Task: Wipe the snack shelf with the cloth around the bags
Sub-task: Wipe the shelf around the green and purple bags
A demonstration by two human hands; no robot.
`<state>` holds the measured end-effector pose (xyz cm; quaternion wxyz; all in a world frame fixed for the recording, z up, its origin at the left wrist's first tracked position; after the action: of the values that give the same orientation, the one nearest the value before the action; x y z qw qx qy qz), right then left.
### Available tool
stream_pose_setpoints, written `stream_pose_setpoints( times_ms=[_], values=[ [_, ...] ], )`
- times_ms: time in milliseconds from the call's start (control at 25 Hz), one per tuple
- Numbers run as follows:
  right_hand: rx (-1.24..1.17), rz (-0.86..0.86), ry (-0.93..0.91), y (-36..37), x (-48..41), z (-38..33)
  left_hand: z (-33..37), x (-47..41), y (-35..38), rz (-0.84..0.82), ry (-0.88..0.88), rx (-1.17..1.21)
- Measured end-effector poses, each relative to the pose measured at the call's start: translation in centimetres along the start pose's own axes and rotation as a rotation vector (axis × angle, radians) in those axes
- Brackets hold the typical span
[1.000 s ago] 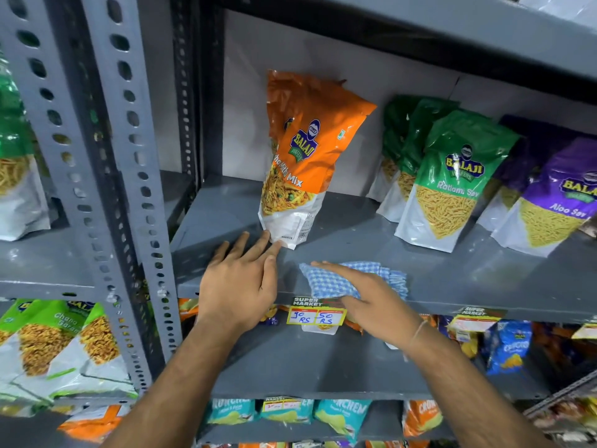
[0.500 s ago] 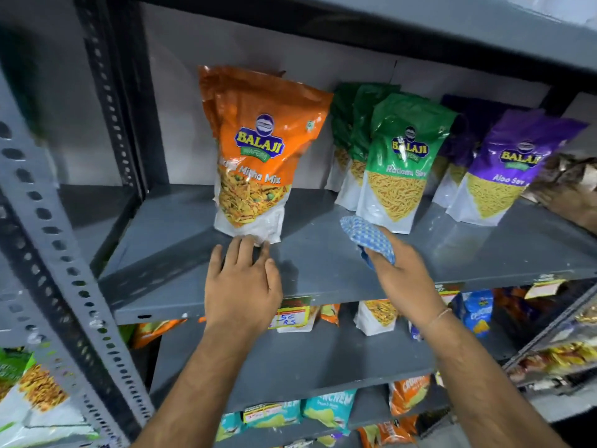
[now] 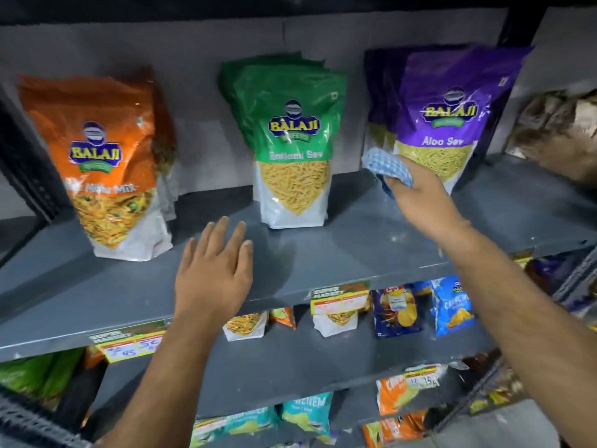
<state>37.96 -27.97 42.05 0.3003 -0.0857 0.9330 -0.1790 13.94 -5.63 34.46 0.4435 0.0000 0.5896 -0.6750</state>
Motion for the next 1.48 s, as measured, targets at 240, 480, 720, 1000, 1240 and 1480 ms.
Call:
stream_pose_setpoints(
  times_ms=[240,480,720,1000,1240,1480],
  values=[
    [0.204,-0.114,0.007,4.4,-7.7,3.8,-0.1,1.9,1.3,-0.062,-0.009,-0.105],
    [0.301,-0.170,0.022,9.9,-10.8,6.4,-0.3,2.1,1.5,-0.092,0.001,-0.170],
    [0.585,-0.362,-0.125,14.0,-14.5,7.5,-0.6,2.0,1.6,-0.084,-0.002,-0.179],
    [0.691,-0.516,-0.145,14.8,-13.2,7.2,-0.8,2.0,1.9,-0.071,0.013,-0.205],
    [0.478,-0.578,-0.095,8.6,-5.5,7.6,-0.6,2.1,1.7,-0.066,0.021,-0.207],
    [0.423,-0.616,-0.278,4.1,-0.9,6.7,-0.7,2.1,1.7,-0.068,0.023,-0.196]
  ],
)
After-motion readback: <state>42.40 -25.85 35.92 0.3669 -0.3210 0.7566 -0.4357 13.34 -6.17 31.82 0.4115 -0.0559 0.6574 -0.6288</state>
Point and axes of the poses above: each hand's wrist, its own x-axis away from the middle knuckle, its own y-axis out of the palm, z = x × y, the point moved 1 cm from there along -x, towards the middle knuckle, and after that the axes turned 13 degrees about z, right-handed, at the moved point
